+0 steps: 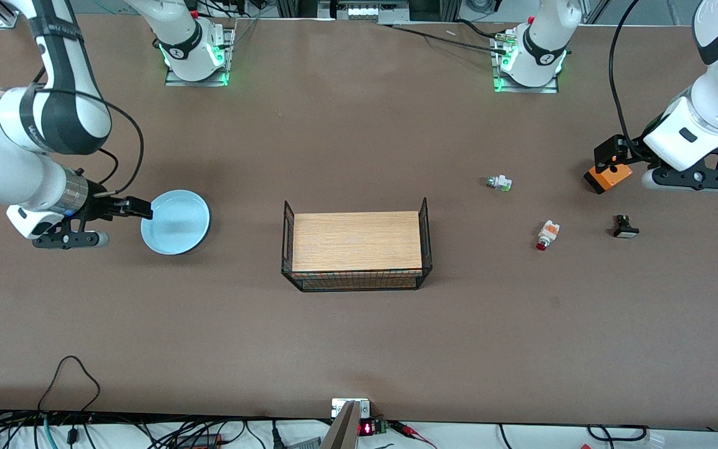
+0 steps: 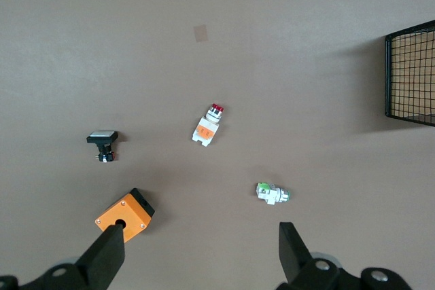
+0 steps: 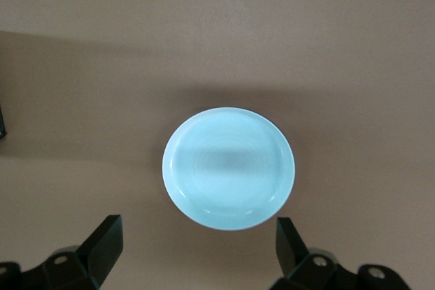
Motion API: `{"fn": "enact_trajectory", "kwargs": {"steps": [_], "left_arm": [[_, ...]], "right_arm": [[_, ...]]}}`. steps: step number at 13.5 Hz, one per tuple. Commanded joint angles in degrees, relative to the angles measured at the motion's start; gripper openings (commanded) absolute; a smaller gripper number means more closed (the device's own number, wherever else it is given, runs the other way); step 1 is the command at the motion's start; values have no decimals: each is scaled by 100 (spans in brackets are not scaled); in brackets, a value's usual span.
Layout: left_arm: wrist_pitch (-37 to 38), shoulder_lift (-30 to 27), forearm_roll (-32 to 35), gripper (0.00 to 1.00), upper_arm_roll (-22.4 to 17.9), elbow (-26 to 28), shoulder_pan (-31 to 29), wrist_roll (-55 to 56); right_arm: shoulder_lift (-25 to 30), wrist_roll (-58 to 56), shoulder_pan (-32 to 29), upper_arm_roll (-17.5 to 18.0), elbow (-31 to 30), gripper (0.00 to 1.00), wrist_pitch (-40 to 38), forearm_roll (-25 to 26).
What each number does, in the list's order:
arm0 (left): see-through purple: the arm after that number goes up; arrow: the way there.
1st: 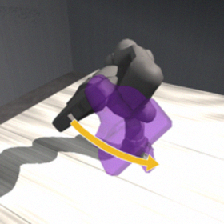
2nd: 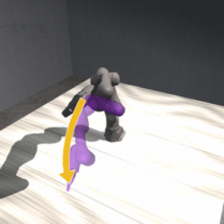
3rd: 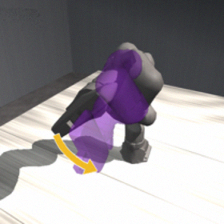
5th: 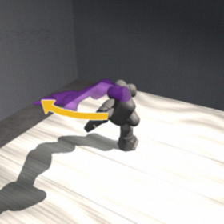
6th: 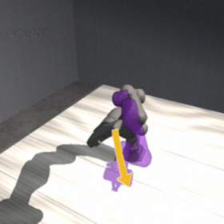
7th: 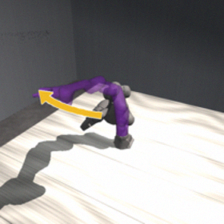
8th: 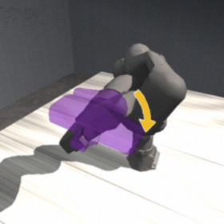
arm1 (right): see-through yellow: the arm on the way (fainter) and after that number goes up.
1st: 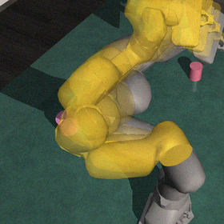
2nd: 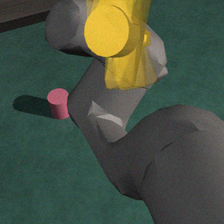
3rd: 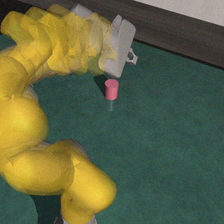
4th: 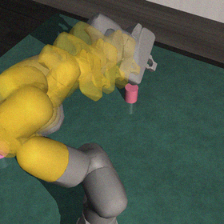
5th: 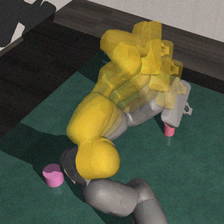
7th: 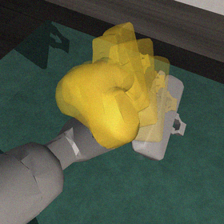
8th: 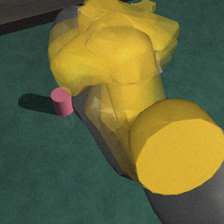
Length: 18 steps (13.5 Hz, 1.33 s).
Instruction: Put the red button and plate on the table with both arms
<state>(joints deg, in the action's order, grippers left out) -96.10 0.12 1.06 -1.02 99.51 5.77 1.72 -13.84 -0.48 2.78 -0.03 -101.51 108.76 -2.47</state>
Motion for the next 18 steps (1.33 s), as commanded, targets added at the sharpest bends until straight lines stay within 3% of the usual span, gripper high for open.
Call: {"fn": "enact_trajectory", "kwargs": {"steps": [1, 4, 8, 12, 15, 18], "left_arm": [[65, -83, 114, 100, -38, 42, 82, -67], [65, -83, 105, 100, -38, 42, 91, -67], [65, -83, 114, 100, -38, 42, 100, -67], [74, -83, 114, 100, -38, 42, 100, -67], [74, -83, 105, 100, -38, 42, 100, -67], [74, -83, 105, 100, -38, 42, 100, -67]], "right_arm": [[-66, 119, 92, -50, 1033, 100, -1020, 221], [-23, 92, -22, -137, 2018, 100, -1838, 212], [83, 92, 13, -568, 2556, 100, -2613, 195], [434, 180, -14, -542, 2093, 100, -2510, 186], [960, 172, -23, -542, 1189, 100, -1921, 177], [1103, 154, -23, -542, 1080, 100, -1980, 186]]}}
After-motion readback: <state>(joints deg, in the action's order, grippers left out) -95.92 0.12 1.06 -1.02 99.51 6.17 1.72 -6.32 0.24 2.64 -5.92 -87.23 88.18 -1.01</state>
